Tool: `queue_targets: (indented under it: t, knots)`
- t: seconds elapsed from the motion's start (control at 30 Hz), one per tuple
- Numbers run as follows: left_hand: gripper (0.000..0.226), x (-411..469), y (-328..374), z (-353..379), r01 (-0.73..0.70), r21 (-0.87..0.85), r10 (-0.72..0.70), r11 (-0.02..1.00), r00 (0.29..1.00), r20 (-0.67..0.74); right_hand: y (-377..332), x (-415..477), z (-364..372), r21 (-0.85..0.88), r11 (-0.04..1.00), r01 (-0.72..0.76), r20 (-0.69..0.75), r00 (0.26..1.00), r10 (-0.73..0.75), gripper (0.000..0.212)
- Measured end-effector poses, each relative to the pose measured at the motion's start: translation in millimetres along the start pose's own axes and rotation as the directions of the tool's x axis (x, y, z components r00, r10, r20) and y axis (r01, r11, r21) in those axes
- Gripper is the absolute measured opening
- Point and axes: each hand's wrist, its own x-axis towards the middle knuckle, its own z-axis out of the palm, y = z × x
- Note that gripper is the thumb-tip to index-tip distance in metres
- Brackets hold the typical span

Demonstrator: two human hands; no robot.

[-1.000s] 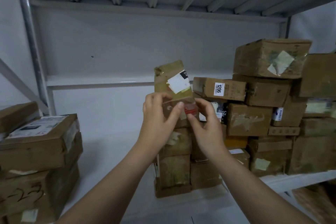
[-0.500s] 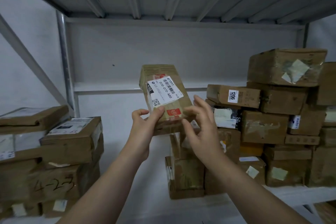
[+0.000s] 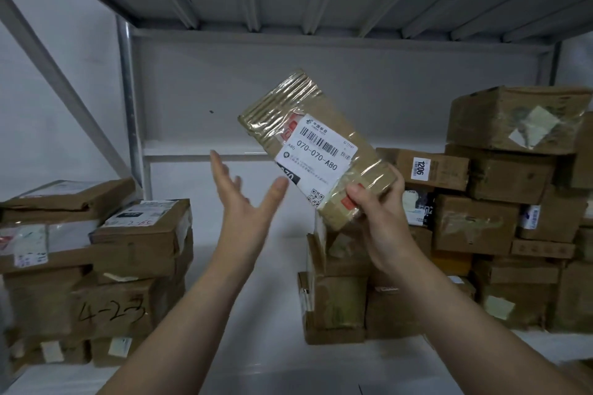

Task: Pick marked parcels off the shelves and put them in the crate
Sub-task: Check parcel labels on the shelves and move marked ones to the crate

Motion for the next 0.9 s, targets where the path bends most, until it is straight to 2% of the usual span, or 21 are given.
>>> queue_targets:
  t: [0.17,0.23,0.37,0.5,0.6,0.7,0.8,0.83,0.9]
  knots:
    - [0.068,5,-3,-10,-0.123,0.028,0.124,0.992,0.992,-0.022,-15,8,-9,0.05,0.999,0.02,-0.032,0.999,-0.019,0.082]
    - [0.069,1,-2,-9,-0.138,-0.04,0.137,0.99,0.99,-0.041,-18,10,-10,0.064,0.998,0.018,-0.039,0.999,-0.016,0.076]
    - [0.058,-1,-10,-16,-0.12,-0.09,0.125,0.989,0.991,0.05,-17,6,-5,-0.011,0.999,0.034,-0.017,0.999,-0.034,0.058]
    - [0.041,-9,-14,-26,-0.112,-0.127,0.114,0.985,0.993,0.008,-15,-1,4,-0.08,0.994,0.079,0.015,0.997,-0.078,0.07]
    - [0.041,-11,-14,-38,-0.112,-0.16,0.105,0.981,0.993,-0.05,-12,-9,19,-0.152,0.98,0.13,0.069,0.99,-0.12,0.075]
    - [0.042,-15,-14,-58,-0.114,-0.125,0.102,0.986,0.989,-0.103,-6,-20,35,-0.24,0.946,0.22,0.126,0.973,-0.195,0.074]
    - [0.05,-24,-18,-80,-0.089,-0.028,0.084,0.996,0.984,-0.16,6,-34,48,-0.377,0.893,0.245,0.218,0.961,-0.171,0.062]
    - [0.048,-27,-18,-87,-0.091,0.035,0.096,0.995,0.979,-0.179,11,-38,51,-0.448,0.862,0.239,0.256,0.958,-0.132,0.066]
    - [0.044,-30,-19,-100,-0.101,0.155,0.13,0.983,0.974,-0.188,24,-48,51,-0.57,0.795,0.206,0.316,0.949,-0.019,0.087]
